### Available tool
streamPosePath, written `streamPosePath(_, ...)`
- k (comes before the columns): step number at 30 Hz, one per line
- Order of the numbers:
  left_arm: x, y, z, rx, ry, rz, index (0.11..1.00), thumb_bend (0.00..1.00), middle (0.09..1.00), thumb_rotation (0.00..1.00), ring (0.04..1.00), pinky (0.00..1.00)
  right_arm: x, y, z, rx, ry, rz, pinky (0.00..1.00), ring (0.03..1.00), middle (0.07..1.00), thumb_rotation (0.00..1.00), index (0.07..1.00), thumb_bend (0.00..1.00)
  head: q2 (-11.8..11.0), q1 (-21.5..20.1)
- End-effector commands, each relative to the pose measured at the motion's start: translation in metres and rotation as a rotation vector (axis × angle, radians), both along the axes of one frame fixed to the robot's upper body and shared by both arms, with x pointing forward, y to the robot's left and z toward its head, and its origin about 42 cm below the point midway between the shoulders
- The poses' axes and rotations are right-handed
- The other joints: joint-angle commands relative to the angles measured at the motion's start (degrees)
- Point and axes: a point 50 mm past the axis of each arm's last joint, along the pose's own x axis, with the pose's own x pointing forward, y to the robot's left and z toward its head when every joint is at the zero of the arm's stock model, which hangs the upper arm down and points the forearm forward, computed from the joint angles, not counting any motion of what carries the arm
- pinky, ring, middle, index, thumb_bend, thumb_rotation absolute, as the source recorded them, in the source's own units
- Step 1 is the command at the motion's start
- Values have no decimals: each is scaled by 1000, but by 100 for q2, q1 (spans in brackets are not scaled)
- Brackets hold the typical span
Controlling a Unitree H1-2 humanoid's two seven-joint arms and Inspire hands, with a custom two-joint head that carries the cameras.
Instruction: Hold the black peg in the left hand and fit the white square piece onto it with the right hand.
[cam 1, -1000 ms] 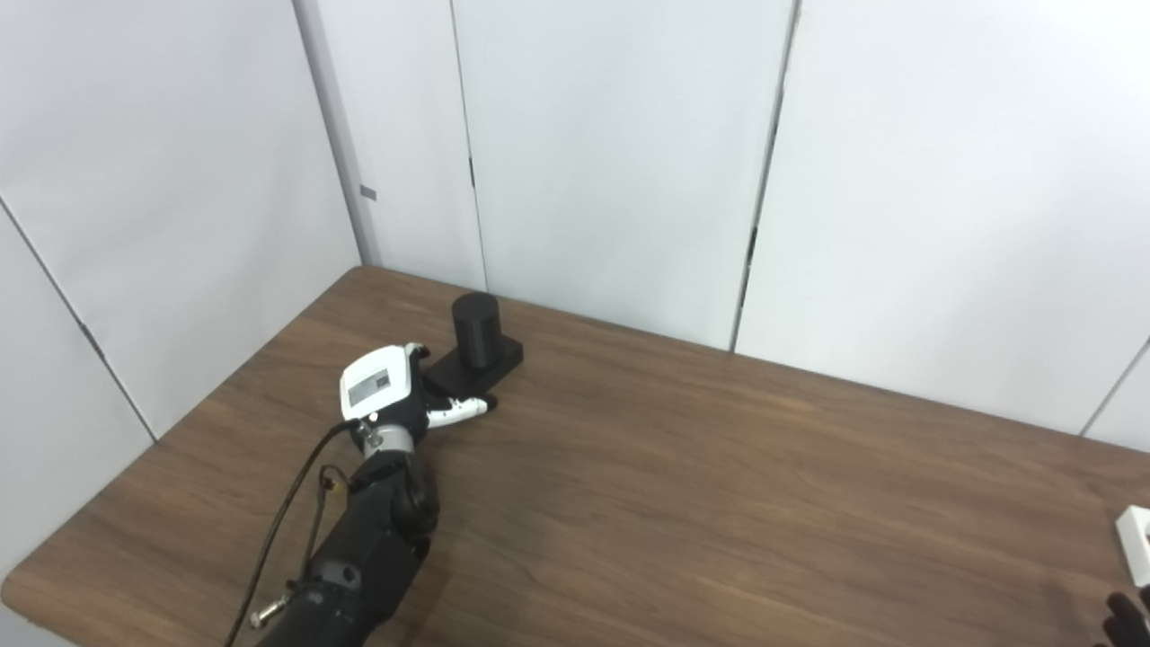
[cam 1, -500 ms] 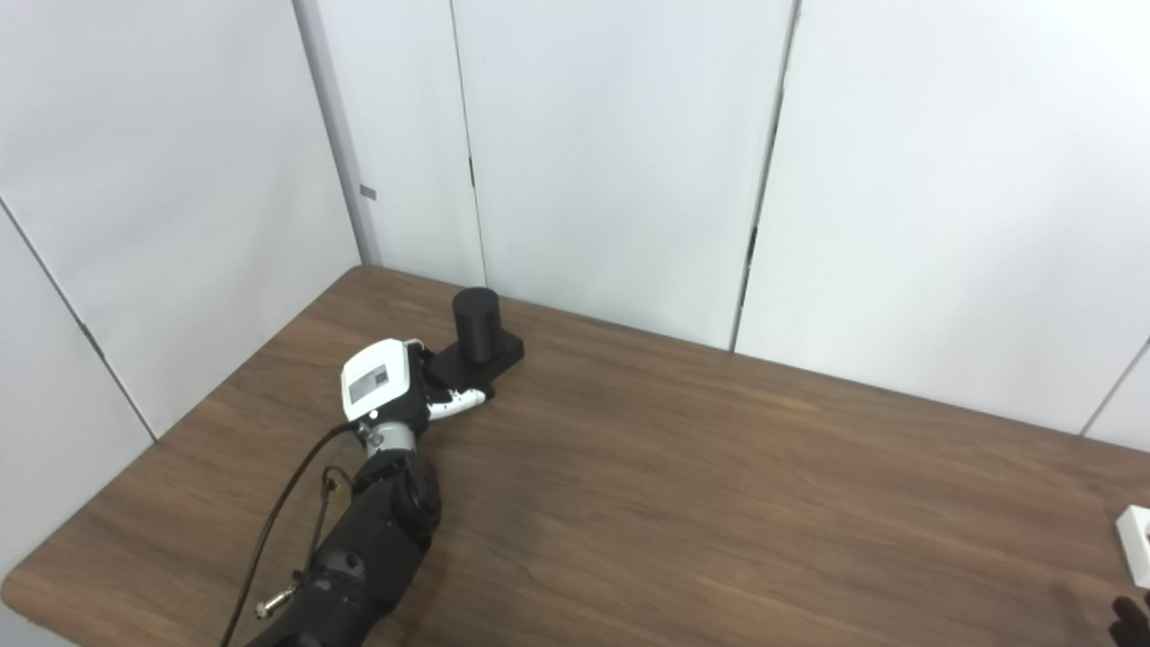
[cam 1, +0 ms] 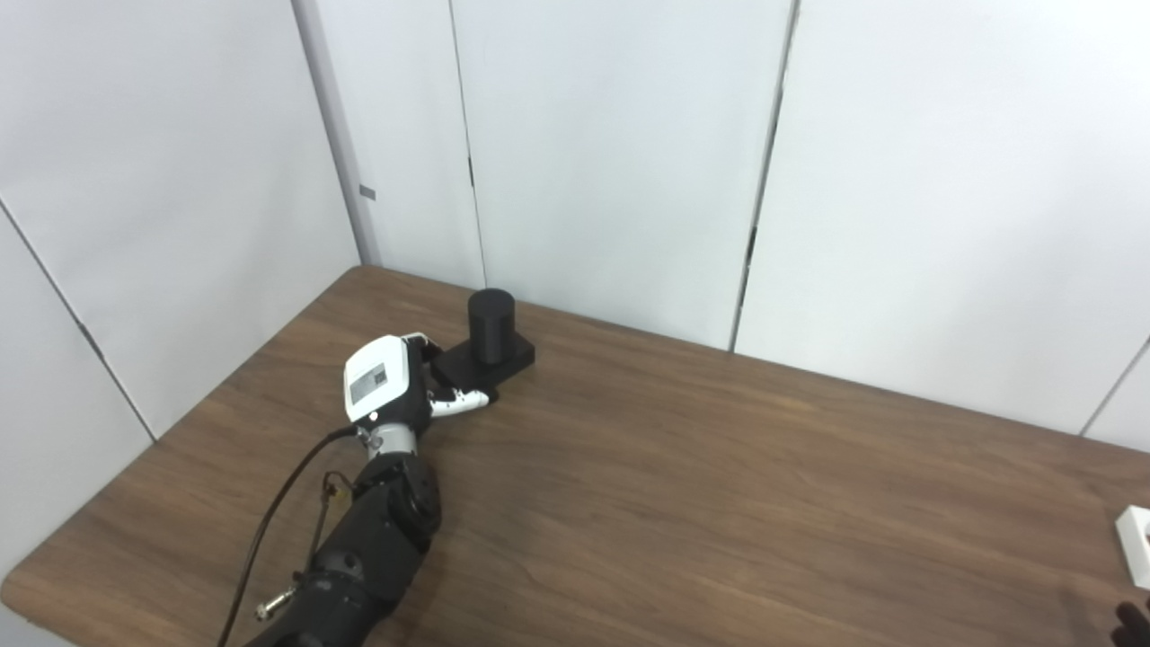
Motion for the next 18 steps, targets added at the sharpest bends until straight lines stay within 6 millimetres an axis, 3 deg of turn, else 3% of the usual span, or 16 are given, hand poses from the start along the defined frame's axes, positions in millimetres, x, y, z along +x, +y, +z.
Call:
streamPosePath(1,6,3,25,24,-95,-11,481,520,666,47,749,729,-32,-2,-5,-14,40,-11,1000,1000,973,1000,1000,857,20,-60)
streamPosePath(7,-23,-21,36,-34,-139,-94,482,522,680,52,748,655,-32,2,-3,-3,45,-16,1000,1000,991,1000,1000,807,80,-225)
streamPosePath(18,-90,-87,57,-202,-118,-306,484,520,698,54,756,655,-33,8,8,-24,30,-10,1000,1000,987,1000,1000,655,302,-596)
